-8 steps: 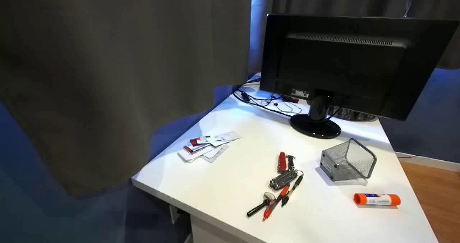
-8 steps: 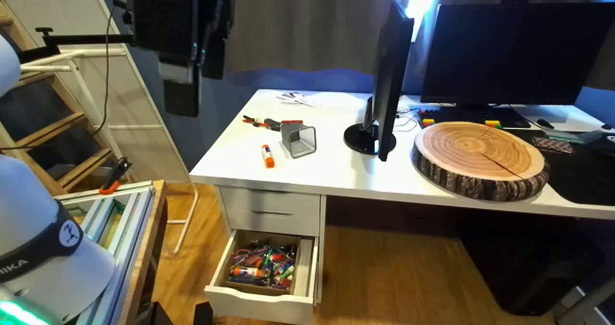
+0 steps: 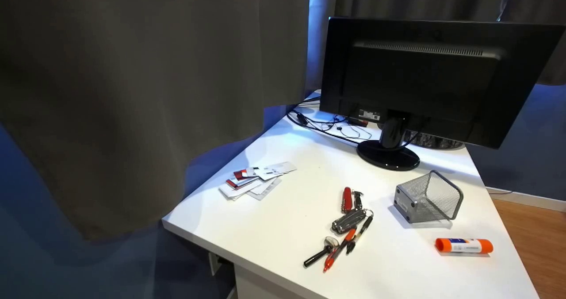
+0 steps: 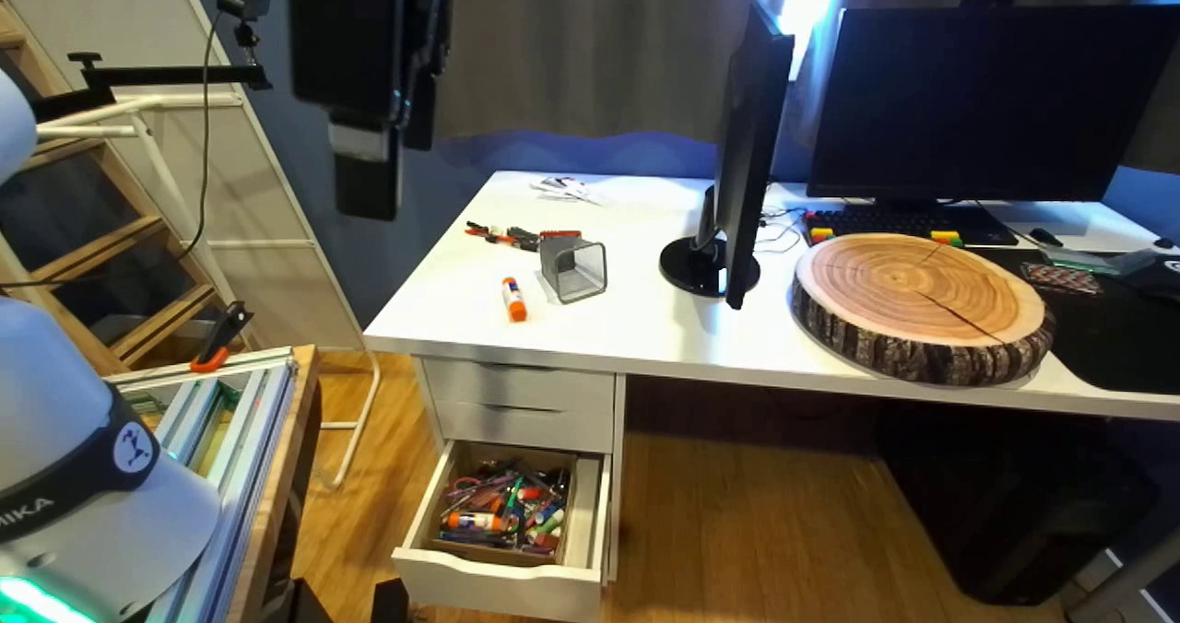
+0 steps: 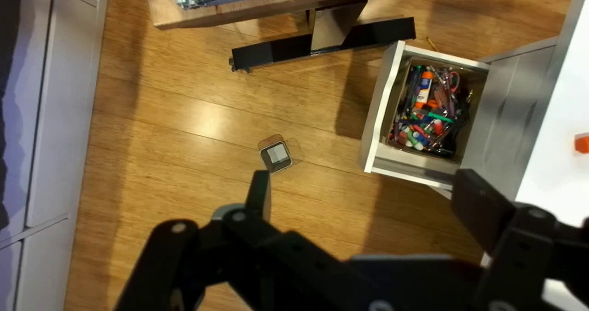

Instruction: Turn the grey basket over and then put the orange glue stick in an upright position

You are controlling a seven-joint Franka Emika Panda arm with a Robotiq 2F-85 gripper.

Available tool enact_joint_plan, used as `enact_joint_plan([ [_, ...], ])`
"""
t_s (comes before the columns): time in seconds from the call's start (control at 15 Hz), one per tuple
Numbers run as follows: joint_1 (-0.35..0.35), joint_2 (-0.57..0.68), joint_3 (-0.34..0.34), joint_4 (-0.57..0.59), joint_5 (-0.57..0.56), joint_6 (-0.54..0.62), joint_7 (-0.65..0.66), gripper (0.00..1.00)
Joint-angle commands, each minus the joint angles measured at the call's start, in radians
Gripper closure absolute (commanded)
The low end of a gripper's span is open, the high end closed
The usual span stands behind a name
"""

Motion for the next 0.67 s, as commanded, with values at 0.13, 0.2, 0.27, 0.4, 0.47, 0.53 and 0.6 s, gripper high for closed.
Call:
enact_joint_plan([
  [0.13,0.163,0.077,0.078,-0.035,0.224,0.162,-0.018,0.00],
  [0.2,0.200,0.102,0.101,-0.042,0.270,0.213,-0.020,0.00],
  [0.27,0.234,0.132,0.120,-0.045,0.314,0.254,-0.028,0.00],
  [0.4,0.303,0.209,0.163,-0.060,0.411,0.401,-0.044,0.00],
  [0.47,0.339,0.257,0.175,-0.054,0.465,0.446,-0.072,0.00],
  [0.53,0.371,0.309,0.187,-0.055,0.516,0.514,-0.108,0.00],
  [0.6,0.400,0.361,0.197,-0.046,0.570,0.573,-0.149,0.00],
])
